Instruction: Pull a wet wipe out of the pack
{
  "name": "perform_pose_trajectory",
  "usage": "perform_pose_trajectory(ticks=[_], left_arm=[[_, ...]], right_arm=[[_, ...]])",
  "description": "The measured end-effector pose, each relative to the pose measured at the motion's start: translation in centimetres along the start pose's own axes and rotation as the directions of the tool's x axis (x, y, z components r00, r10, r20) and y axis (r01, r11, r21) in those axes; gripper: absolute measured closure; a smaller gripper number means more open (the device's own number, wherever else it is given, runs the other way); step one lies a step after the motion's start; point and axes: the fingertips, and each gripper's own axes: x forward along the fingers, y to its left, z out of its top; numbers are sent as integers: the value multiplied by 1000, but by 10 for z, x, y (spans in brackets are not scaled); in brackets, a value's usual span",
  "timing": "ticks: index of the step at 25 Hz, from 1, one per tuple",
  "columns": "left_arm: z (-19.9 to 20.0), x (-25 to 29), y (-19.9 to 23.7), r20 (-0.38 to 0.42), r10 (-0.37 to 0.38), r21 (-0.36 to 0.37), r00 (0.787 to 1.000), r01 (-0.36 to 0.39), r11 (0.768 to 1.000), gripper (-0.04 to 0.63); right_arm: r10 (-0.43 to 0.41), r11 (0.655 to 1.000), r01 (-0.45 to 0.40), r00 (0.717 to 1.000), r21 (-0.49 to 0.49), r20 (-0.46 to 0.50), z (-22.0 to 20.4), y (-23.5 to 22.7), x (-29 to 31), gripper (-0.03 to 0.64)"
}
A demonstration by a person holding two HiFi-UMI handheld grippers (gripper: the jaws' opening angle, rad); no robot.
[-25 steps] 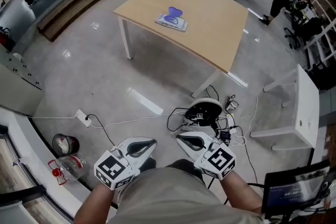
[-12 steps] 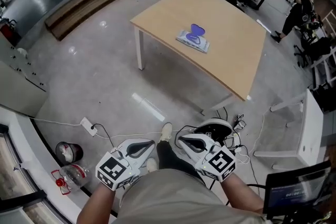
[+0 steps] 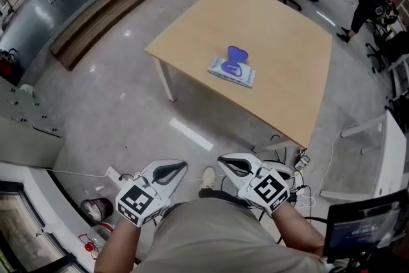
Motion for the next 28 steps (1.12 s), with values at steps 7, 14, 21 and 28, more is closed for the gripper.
perform_pose_trajectory(ticks=[7, 14, 21, 28], left_arm=[[41, 86, 60, -12, -44, 4, 999, 44, 999, 592], [55, 154, 118, -65, -150, 5, 987, 151, 989, 592], [78, 216, 200, -117, -299, 49, 947, 306, 951, 592], [59, 283, 262, -215, -387, 84, 896, 412, 907, 592]], right_arm=[[-58, 997, 59, 998, 50, -16, 1, -101, 12, 615], [-154, 982, 157, 987, 106, -37, -6, -178, 33, 615], [-311, 937, 326, 942, 128, -127, 0, -252, 73, 614], [-435, 884, 455, 884, 109, -170, -7, -318, 111, 607]])
